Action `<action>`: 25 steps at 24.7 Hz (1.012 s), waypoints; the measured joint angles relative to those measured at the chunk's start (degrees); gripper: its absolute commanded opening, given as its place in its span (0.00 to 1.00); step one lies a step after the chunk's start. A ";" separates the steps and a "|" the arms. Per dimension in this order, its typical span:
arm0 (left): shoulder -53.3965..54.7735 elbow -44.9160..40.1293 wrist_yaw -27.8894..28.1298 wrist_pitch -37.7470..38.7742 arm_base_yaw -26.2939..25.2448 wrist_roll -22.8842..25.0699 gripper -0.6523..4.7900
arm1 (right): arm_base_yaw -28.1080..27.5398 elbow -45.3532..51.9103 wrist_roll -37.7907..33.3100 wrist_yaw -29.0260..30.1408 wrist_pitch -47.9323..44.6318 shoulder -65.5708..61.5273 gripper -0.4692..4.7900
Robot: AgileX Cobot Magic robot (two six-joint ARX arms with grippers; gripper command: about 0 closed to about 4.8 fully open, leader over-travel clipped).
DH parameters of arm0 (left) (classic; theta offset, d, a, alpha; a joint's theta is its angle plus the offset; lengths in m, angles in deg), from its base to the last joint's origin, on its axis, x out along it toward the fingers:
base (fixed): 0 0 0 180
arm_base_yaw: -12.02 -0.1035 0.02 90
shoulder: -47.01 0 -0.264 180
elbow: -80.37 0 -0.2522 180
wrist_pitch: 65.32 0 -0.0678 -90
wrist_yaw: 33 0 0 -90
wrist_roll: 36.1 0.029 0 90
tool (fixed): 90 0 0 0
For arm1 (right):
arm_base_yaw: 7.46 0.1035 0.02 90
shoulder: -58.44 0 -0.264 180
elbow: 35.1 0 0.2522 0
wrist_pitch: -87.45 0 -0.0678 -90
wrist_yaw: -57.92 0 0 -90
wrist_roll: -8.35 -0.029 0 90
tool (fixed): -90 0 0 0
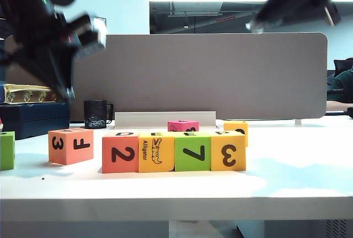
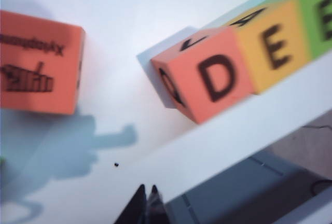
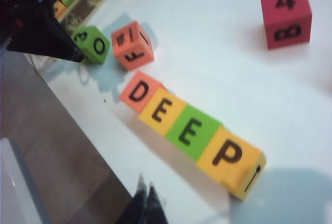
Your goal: Select the appropriate blocks from the scattered letter blocks on the table and arrange them in a row to spell out "DEEP".
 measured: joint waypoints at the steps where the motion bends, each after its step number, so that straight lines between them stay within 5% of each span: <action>1: -0.94 1.11 0.02 0.79 0.00 0.00 0.11 | 0.00 -0.98 0.04 0.00 0.37 0.00 0.09; 10: -7.78 15.30 0.02 8.72 0.00 0.07 0.11 | 0.00 -8.63 0.13 0.02 5.01 0.02 0.09; 21: -7.87 15.56 0.17 8.87 0.00 0.04 0.11 | 0.00 -8.90 0.15 -0.11 6.47 0.00 0.09; 25: -7.87 15.56 0.17 7.06 0.00 0.04 0.11 | 0.00 -8.87 0.13 -5.14 6.71 0.00 0.09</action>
